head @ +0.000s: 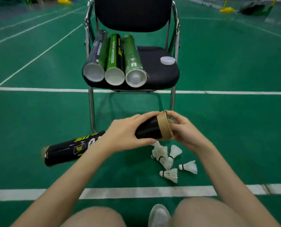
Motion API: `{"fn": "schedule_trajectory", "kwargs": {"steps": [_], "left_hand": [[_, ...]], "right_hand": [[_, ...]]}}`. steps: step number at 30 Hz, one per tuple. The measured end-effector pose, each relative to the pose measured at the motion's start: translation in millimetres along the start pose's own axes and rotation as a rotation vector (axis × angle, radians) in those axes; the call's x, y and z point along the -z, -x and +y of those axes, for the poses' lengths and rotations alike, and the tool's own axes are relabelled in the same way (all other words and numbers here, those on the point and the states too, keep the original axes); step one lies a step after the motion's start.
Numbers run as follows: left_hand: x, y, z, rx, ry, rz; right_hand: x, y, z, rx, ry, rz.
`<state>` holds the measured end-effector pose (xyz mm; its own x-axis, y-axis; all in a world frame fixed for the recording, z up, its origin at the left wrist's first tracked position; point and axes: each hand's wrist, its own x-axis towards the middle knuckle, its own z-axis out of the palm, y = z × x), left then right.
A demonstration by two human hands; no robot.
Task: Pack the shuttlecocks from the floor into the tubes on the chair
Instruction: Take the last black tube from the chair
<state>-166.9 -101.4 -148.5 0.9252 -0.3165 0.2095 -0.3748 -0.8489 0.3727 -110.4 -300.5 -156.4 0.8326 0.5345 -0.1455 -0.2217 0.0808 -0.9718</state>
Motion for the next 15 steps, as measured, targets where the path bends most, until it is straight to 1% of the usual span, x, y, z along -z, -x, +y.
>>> {"fn": "schedule_trajectory", "kwargs": {"steps": [5,8,12,15], "left_hand": [[-68,-6,-37,0.168,0.139,-0.177],[-104,-9,-53,0.208,0.149,-0.204],[-141,-7,-77,0.314,0.189,-0.212],[-163,0,-93,0.408,0.214,-0.224]], "right_hand": [[27,-34,68,-0.134,0.009,0.023],[45,-50,111,-0.181,0.085,0.099],[73,-59,151,-0.220,0.158,0.252],[86,-67,177,-0.208,0.325,0.356]]}}
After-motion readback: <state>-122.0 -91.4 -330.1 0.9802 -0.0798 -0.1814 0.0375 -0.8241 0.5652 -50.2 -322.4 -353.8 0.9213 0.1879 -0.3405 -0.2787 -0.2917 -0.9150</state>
